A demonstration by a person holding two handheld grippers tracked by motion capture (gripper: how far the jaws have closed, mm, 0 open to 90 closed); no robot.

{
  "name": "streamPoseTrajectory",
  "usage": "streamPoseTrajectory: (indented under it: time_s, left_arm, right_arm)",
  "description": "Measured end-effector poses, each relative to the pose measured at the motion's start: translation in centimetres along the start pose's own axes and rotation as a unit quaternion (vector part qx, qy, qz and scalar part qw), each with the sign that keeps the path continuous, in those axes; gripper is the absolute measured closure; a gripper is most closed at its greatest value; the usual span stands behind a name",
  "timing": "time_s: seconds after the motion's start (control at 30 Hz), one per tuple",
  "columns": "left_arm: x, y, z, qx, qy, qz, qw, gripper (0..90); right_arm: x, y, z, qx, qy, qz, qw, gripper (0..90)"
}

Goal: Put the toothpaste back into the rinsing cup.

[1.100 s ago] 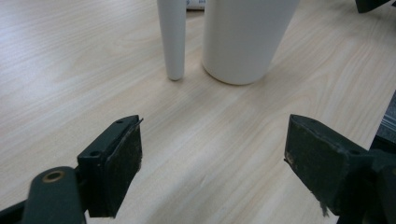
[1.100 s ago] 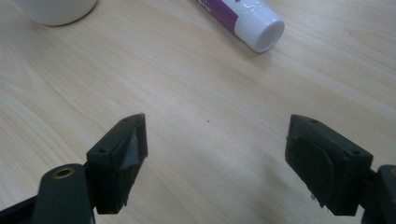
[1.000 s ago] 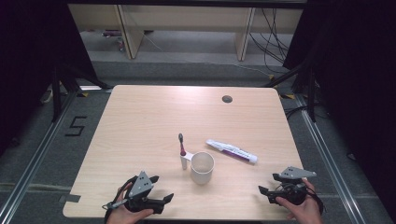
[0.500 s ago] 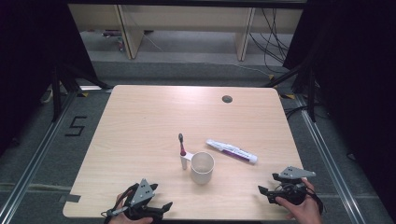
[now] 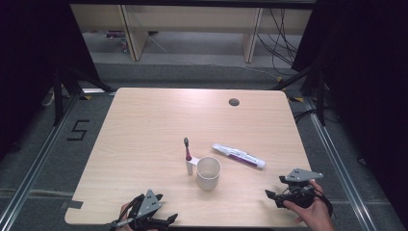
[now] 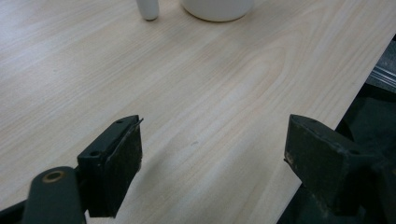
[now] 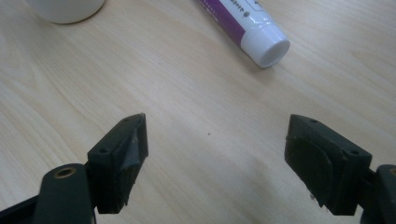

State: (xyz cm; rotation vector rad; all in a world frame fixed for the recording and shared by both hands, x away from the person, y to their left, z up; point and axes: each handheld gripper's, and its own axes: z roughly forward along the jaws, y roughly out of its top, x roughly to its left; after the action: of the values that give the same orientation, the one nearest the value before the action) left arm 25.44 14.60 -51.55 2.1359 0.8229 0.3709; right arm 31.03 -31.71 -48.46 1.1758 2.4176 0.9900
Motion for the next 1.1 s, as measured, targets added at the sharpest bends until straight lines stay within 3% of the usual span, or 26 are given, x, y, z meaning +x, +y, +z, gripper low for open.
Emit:
streamPoseTrajectory:
  time_s: [0.03, 0.17, 0.2, 0.23, 0.37, 0.43, 0.47, 0.77, 0.87, 0.93, 0.97, 1.03, 1.07, 1.1]
  left_arm:
    - [-0.2, 0.0, 0.0, -0.005, -0.001, -0.008, 1.0, 18.8]
    - [-0.1, 0.1, -0.1, -0.004, -0.001, -0.004, 1.0, 18.4]
    - [-0.2, 0.0, 0.0, -0.012, -0.003, -0.015, 0.9998, 18.2]
    - [-0.1, 0.0, 0.0, -0.007, 0.0, -0.008, 0.9999, 18.2]
    - [-0.1, 0.0, 0.1, -0.009, -0.005, -0.015, 0.9998, 17.8]
    - [-0.1, 0.0, 0.0, -0.005, -0.004, -0.01, 0.9999, 17.5]
    - [-0.1, 0.0, 0.0, -0.005, -0.004, -0.009, 0.9999, 17.4]
    - [-0.1, -0.1, -0.1, -0.007, -0.002, -0.011, 0.9999, 17.3]
    - [-0.1, 0.0, -0.1, -0.005, -0.001, -0.011, 0.9999, 17.2]
    - [-0.1, 0.0, -0.1, -0.003, -0.001, -0.009, 1.0, 17.3]
    - [-0.1, -0.1, -0.1, -0.007, -0.002, -0.009, 0.9999, 17.3]
    - [-0.1, 0.0, -0.1, -0.004, 0.0, -0.009, 1.0, 17.3]
    - [-0.1, 0.0, -0.1, -0.005, 0.001, -0.01, 0.9999, 17.2]
    - [-0.1, -0.1, -0.1, -0.008, -0.002, -0.012, 0.9999, 17.3]
  right_arm:
    - [-0.3, 0.5, 0.0, 0.007, -0.005, -0.017, 0.9998, 22.7]
    - [-0.5, 1.4, 0.1, 0.013, -0.003, -0.021, 0.9997, 23.3]
    - [-0.5, 2.1, 0.2, 0.016, -0.002, -0.022, 0.9996, 23.8]
    - [-0.5, 2.1, 0.2, 0.016, -0.002, -0.022, 0.9996, 23.8]
    - [-0.6, 3.5, 0.3, 0.025, -0.001, -0.036, 0.9991, 25.6]
    - [-0.6, 4.4, 0.6, 0.024, -0.002, -0.048, 0.9986, 27.5]
    - [-0.8, 4.8, 0.7, 0.027, 0.0, -0.066, 0.9974, 29.2]
    - [-0.1, 7.3, 1.7, 0.065, 0.006, -0.068, 0.9955, 34.5]
    - [-0.1, 8.7, 2.6, 0.073, 0.003, -0.087, 0.9935, 38.3]
    - [0.0, 9.1, 2.7, 0.078, 0.007, -0.083, 0.9935, 39.2]
    - [0.1, 9.9, 3.2, 0.092, 0.006, -0.094, 0.9913, 42.2]
    - [0.2, 10.2, 3.4, 0.098, 0.014, -0.09, 0.991, 43.6]
    - [0.1, 10.8, 4.0, 0.105, 0.017, -0.103, 0.989, 44.4]
    - [0.2, 11.1, 4.2, 0.111, 0.017, -0.1, 0.9886, 45.7]
